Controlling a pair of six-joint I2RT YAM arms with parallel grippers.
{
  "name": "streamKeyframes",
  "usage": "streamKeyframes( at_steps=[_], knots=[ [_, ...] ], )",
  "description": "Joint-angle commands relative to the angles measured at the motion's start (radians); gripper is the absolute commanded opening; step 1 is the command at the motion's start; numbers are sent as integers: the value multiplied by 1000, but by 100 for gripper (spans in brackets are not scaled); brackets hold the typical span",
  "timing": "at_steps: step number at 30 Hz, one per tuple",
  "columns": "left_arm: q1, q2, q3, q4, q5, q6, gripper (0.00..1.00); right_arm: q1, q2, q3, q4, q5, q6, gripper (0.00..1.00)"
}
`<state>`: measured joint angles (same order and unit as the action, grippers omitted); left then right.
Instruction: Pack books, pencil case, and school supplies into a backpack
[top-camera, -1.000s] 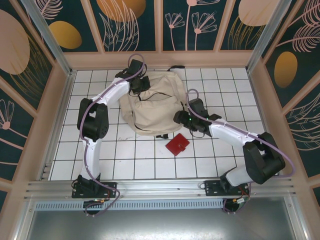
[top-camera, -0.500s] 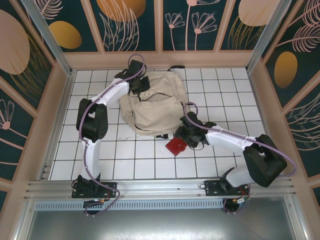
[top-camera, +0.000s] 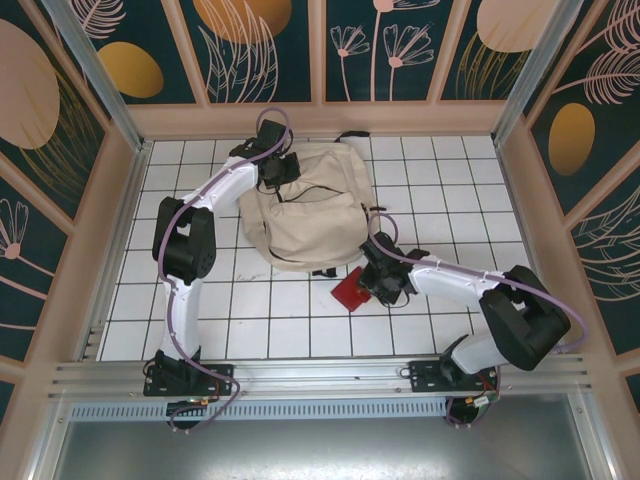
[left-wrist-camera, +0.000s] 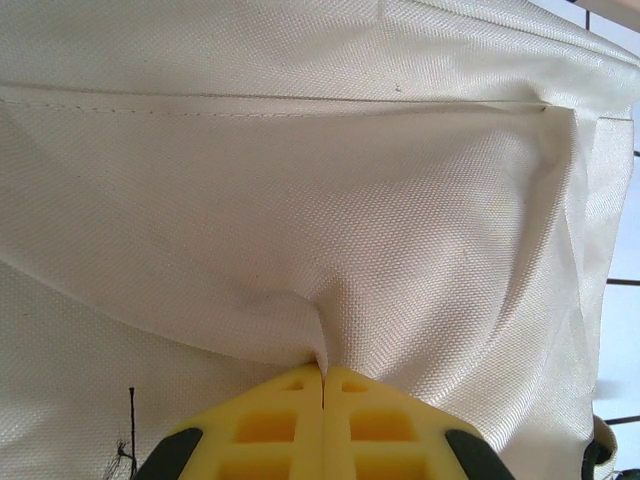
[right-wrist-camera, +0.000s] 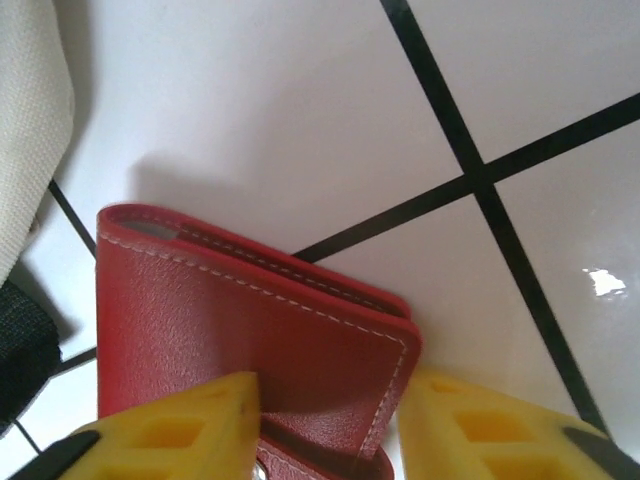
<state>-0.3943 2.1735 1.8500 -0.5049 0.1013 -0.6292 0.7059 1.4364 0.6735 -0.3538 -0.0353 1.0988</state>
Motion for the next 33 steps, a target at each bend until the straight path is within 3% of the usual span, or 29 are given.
streamKeyframes(
  at_steps=[1, 4, 6, 10, 16, 21, 25, 29, 33],
  knots=[
    [1, -47, -15, 6, 10, 14, 0, -19, 28, -6, 29, -20, -27, 33],
    [3, -53, -15, 5, 9, 10, 0, -29, 34, -8, 36, -15, -36, 22],
    [5, -61, -14, 0, 4, 8, 14, -31, 30, 0, 28, 5, -51, 14],
    [8, -115, -36, -11, -24, 10, 51, -51, 7, 24, 12, 42, -124, 0],
    [8, -238, -145, -2, -30, 26, 62, -113, -94, 66, -37, 88, -279, 0],
    [8, -342, -290, 101, 101, 29, 67, -151, -177, 138, -85, 99, -426, 0],
    [8, -424, -435, 271, 274, 11, 78, -154, -216, 208, -64, 55, -554, 0],
    [8, -454, -542, 424, 419, -32, 84, -197, -215, 302, -41, -37, -639, 0],
    [6, -491, -628, 588, 514, -75, 96, -249, -186, 400, 27, -170, -699, 0]
  ],
)
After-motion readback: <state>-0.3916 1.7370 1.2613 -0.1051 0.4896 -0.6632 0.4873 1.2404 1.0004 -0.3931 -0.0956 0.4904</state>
